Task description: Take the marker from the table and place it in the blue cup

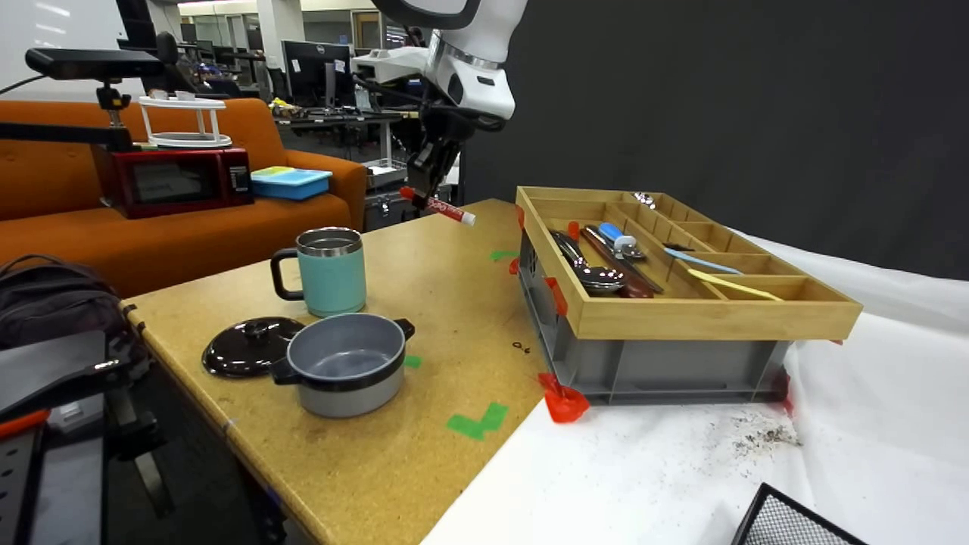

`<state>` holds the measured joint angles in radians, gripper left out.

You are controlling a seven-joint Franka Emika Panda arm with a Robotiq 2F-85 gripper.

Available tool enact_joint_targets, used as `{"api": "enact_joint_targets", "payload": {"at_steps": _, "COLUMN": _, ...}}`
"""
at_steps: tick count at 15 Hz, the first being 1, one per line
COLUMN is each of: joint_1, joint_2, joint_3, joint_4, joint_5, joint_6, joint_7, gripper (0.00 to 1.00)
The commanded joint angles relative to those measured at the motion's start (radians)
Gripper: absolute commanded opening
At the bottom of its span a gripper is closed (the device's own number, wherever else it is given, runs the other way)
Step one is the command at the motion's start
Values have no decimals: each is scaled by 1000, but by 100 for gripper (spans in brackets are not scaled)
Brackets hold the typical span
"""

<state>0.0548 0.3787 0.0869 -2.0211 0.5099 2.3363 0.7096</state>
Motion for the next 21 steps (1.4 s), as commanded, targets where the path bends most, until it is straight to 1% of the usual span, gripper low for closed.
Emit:
{"api": "enact_joint_targets", "payload": {"at_steps": 1, "joint_1": -31, "joint_2": -2, "joint_3": 22, "joint_4": 8, "joint_5": 104, "joint_6": -85, "joint_7": -81, "gripper": 5}}
{"api": "enact_joint_targets", "payload": {"at_steps": 4, "joint_1": -41, "joint_2": -23, "joint_3": 12, "joint_4": -8, "joint_5": 204, "joint_6": -169, "joint_7": -142, "gripper": 5}}
{"api": "enact_joint_targets", "payload": {"at_steps": 8, "joint_1": -53, "joint_2": -55, "joint_3": -21, "joint_4": -32, "joint_5": 296, "joint_6": -272, "joint_7": -174, "gripper": 5}}
{"api": "enact_joint_targets", "payload": {"at_steps": 11, "joint_1": -59, "joint_2": -99, "joint_3": -34, "joint_4": -68, "joint_5": 351, "joint_6": -400, "joint_7": -215, "gripper": 5}}
{"api": "enact_joint_targets", "payload": {"at_steps": 15, "joint_1": -48, "joint_2": -138, "joint_3": -45, "joint_4": -105, "joint_5": 359, "joint_6": -576, "joint_7": -272, "gripper": 5}}
{"api": "enact_joint_targets", "payload": {"at_steps": 17, "joint_1": -45, "joint_2": -150, "joint_3": -51, "joint_4": -124, "joint_5": 352, "joint_6": -624, "joint_7": -297, "gripper": 5}}
{"api": "enact_joint_targets", "payload": {"at_steps": 19, "joint_1": -47, "joint_2": -127, "joint_3": -55, "joint_4": -122, "joint_5": 350, "joint_6": -680, "joint_7": -324, "gripper": 5}}
{"api": "enact_joint_targets", "payload": {"at_steps": 21, "joint_1": -46, "joint_2": -105, "joint_3": -58, "joint_4": -126, "joint_5": 354, "joint_6": -709, "joint_7": -359, "gripper": 5}}
